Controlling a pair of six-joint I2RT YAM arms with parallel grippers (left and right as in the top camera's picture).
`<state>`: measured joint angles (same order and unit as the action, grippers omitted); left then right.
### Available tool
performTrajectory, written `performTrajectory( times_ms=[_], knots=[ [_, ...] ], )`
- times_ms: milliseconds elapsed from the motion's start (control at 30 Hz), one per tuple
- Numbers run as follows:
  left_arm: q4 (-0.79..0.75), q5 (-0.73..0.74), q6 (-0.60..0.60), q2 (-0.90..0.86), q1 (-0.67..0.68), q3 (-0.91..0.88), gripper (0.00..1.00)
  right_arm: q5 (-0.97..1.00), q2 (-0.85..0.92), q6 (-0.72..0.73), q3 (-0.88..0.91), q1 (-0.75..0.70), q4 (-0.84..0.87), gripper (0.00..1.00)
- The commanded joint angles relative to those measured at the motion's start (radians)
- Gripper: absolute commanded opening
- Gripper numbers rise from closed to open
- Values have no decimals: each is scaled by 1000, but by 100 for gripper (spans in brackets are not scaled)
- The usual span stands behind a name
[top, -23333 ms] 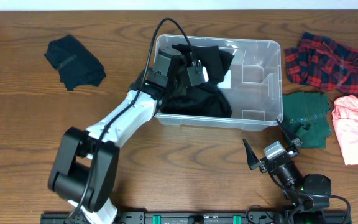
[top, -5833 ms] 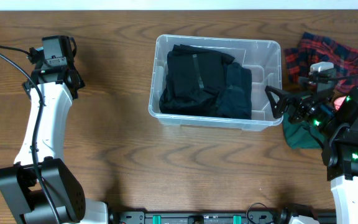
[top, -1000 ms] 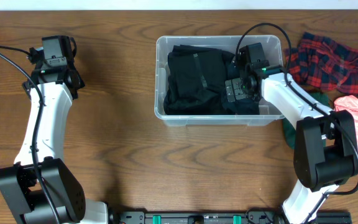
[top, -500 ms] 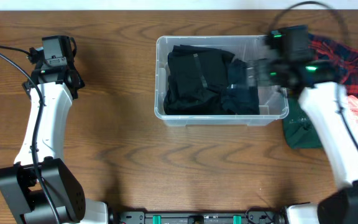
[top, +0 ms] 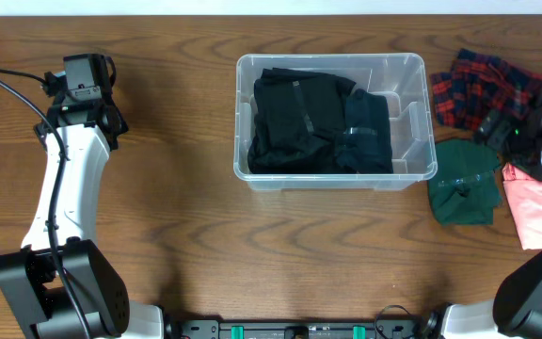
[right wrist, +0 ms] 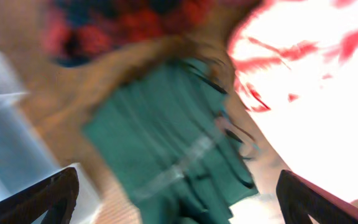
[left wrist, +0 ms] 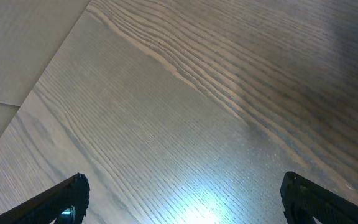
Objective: Pack container
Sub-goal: 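Move the right gripper right to the taped green garment, then grasp the taped green garment with the right gripper and lift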
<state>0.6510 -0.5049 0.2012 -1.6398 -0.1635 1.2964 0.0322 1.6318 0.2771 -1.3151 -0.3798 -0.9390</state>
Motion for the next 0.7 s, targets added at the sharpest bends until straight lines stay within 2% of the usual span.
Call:
performTrajectory(
  times_ms=[0, 267, 667],
  knots=[
    [3, -16, -10, 13, -4, 14, 98, -20, 22, 41, 67, -27, 27, 99],
    [3, -16, -10, 13, -4, 14, 98, -27, 39, 71, 278, -26, 226, 99],
    [3, -16, -10, 13, -4, 14, 98, -44, 39, 164, 458, -26, 423, 99]
  ],
)
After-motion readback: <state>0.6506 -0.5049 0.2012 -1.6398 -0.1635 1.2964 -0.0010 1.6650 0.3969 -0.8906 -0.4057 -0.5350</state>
